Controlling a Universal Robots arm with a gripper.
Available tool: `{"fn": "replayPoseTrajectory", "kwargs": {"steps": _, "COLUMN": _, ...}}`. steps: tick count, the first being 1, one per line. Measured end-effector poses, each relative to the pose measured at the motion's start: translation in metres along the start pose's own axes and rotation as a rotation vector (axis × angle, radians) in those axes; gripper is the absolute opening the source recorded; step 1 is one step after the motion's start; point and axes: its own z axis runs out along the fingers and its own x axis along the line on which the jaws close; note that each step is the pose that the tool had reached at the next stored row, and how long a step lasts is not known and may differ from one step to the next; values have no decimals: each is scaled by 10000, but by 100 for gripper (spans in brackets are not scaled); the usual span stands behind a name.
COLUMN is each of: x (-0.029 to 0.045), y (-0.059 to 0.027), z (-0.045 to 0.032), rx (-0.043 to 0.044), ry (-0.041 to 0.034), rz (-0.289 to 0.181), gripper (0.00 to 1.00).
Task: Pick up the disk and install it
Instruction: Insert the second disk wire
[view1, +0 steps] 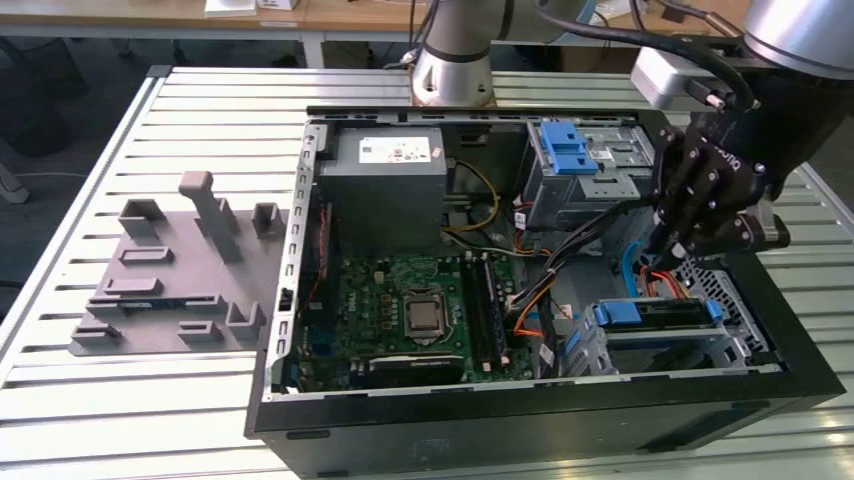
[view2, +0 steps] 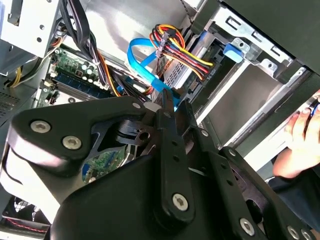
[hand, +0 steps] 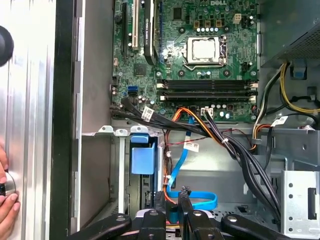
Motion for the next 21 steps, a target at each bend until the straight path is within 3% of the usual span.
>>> {"fn": "replayPoseTrajectory", "kwargs": {"steps": 3, "x": -7, "y": -10, "z": 15, "rx": 0, "ry": 14, "rz": 1, "gripper": 25}}
{"fn": "replayPoseTrajectory", "kwargs": {"steps": 5, "x": -7, "y": -10, "z": 21, "rx": 0, "ry": 16, "rz": 3, "gripper": 17}}
{"fn": "replayPoseTrajectory", "kwargs": {"steps": 8, "x": -8, "y": -11, "z": 25, "rx": 1, "ry": 11, "rz": -15, "gripper": 16}}
{"fn": "replayPoseTrajectory", "kwargs": {"steps": 11, "x": -2, "y": -12, "z": 33, "rx": 6, "ry": -168, "rz": -52, "gripper": 16}}
{"fn": "replayPoseTrajectory", "kwargs": {"steps": 13, "x": 12, "y": -13, "z": 45, "rx": 30, "ry": -242, "rz": -80, "gripper": 16}}
{"fn": "replayPoseTrajectory", "kwargs": {"steps": 21, "x": 112, "y": -9, "z": 112, "rx": 162, "ry": -275, "rz": -107, "gripper": 16}}
